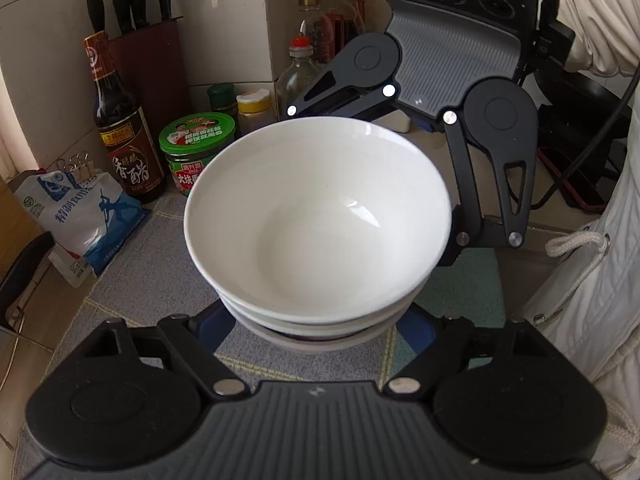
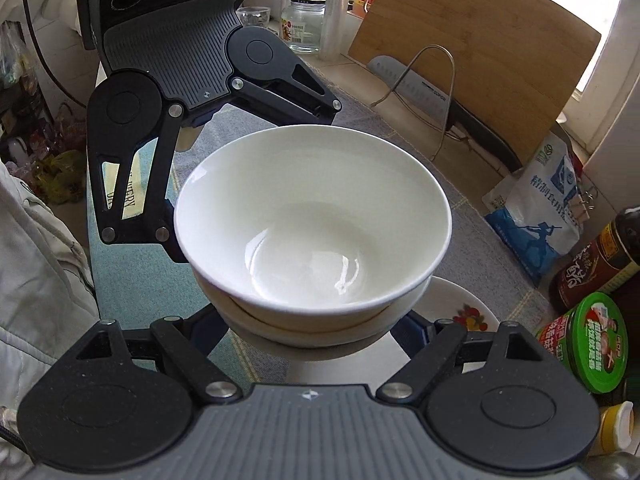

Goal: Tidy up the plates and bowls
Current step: 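Lower the bowl stack onto the flowered plates and open both tools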

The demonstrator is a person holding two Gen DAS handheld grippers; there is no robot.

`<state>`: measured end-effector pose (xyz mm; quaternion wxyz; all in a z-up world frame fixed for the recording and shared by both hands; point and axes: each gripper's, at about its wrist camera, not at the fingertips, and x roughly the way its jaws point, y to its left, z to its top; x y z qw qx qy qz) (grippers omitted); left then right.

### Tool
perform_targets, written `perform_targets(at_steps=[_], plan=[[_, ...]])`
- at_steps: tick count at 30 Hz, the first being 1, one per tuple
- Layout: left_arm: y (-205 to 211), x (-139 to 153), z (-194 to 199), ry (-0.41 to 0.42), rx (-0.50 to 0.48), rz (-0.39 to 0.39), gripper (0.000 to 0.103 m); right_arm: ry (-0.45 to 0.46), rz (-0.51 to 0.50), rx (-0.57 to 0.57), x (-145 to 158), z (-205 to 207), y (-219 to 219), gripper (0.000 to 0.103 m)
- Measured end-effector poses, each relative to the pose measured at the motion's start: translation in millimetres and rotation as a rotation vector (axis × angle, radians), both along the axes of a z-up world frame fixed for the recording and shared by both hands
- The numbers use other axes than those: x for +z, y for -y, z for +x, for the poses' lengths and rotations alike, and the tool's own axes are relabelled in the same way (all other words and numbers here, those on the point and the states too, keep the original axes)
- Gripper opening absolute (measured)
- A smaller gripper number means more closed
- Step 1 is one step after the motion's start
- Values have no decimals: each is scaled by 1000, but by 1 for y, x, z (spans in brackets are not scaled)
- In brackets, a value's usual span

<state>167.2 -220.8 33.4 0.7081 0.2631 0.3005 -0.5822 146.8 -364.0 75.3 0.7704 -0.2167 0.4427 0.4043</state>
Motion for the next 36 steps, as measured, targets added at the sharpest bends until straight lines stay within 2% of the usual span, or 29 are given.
perform_targets(at_steps=[12, 24, 30, 32, 34, 36], plan=[[60, -25, 23, -20, -66, 8, 86, -29, -46, -93, -24, 12, 55, 90], [73, -37, 32, -46, -54, 21, 85, -57, -37, -138, -36, 18, 68, 89], [74, -38, 31, -43, -41, 16, 86, -34, -36, -140, -34, 14, 69, 90], [73, -39, 28, -18, -28, 13, 87, -44, -16, -151, -33, 13, 70, 94], [69, -37, 22, 1, -1, 2, 92, -30, 0, -171, -29, 11, 71, 103], [60, -34, 19, 10, 31, -32, 96, -24, -15, -196, -28, 7, 70, 103]])
